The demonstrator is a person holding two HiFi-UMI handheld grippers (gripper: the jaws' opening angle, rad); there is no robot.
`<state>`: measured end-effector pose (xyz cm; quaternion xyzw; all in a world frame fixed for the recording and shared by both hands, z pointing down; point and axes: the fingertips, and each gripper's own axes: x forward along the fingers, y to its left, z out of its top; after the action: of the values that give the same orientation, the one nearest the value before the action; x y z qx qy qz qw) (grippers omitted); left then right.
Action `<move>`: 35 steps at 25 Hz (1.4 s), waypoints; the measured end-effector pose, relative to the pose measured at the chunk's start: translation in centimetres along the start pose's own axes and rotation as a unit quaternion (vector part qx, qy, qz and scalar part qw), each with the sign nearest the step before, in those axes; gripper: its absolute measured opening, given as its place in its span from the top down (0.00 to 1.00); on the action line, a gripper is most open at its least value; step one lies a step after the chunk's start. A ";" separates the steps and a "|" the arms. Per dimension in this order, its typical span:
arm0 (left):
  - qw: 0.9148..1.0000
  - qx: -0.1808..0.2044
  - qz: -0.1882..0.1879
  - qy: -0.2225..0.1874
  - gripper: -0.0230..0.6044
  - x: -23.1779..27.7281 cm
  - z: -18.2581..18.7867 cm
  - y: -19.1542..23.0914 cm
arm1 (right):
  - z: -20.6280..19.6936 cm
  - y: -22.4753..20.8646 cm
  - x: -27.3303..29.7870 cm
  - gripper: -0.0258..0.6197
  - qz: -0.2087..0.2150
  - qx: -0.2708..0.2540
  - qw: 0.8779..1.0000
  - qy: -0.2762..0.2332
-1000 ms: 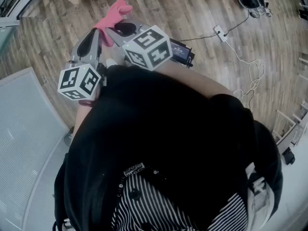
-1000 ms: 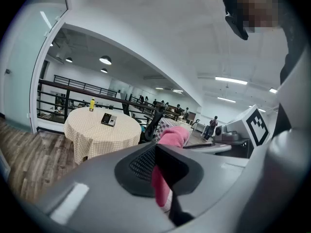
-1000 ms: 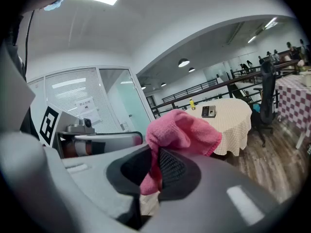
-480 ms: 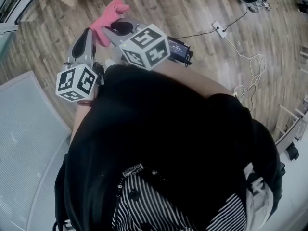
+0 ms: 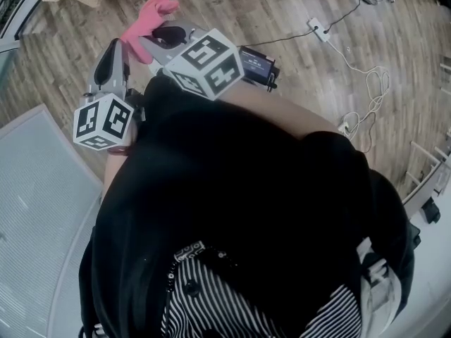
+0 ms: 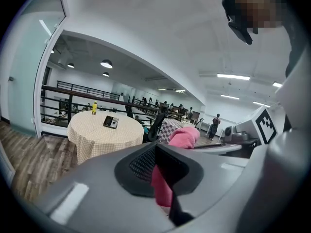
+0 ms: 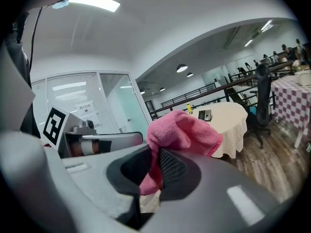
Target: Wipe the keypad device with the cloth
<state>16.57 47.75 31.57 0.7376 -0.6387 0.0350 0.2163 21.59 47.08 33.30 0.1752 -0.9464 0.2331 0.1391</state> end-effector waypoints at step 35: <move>0.990 -0.004 -0.135 0.030 0.96 21.4 10.5 16.4 | 11.8 -12.6 19.7 0.89 -0.106 0.012 0.994 0.004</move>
<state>2.38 22.61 33.63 0.8149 -0.5264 0.0246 0.2413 6.68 25.59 35.02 0.2751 -0.9190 0.2294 0.1646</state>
